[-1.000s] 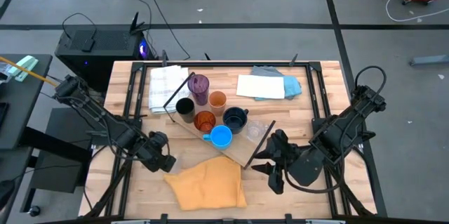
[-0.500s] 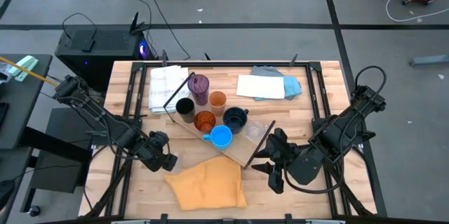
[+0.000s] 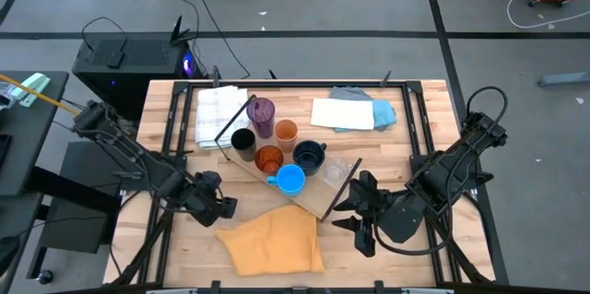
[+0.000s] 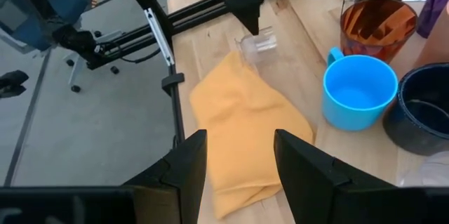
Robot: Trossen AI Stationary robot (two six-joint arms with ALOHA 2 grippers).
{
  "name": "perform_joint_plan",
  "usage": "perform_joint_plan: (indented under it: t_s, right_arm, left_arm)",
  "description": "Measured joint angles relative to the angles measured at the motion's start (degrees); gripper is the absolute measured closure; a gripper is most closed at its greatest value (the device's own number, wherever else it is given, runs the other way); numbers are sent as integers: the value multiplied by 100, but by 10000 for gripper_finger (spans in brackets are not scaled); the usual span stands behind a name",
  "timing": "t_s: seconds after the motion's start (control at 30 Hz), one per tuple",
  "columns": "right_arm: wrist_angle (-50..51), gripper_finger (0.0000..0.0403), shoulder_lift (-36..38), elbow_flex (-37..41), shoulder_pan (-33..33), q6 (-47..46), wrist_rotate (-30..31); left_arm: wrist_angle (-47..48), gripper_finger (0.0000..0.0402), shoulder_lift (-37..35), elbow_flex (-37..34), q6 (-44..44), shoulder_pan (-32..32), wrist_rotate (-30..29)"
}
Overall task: Stack small to large cups/mugs on shelf
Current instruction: Put the transparent mug on the shelf
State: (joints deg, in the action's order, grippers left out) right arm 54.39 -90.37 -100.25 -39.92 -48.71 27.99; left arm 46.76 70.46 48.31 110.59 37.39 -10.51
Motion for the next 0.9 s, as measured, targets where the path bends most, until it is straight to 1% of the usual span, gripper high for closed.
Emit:
perform_joint_plan:
  t_s: [0.1,0.23,0.3,0.43,0.77,0.9]
  right_arm:
    - [0,231,0,0,2,63,0]
    - [2,231,0,0,2,87,-22]
    - [5,231,0,0,2,87,-22]
    - [11,231,0,0,2,87,-78]
    - [24,231,0,0,0,90,-107]
    - [24,231,0,0,2,90,-107]
  left_arm:
    - [-246,19,294,0,-22,-14,57]
    - [-661,19,647,0,-157,-26,300]
    - [-668,19,724,0,-170,-26,491]
    - [-597,19,760,0,-200,-28,582]
    - [-617,19,751,0,-321,-44,466]
    - [-621,9,750,0,-328,-104,458]
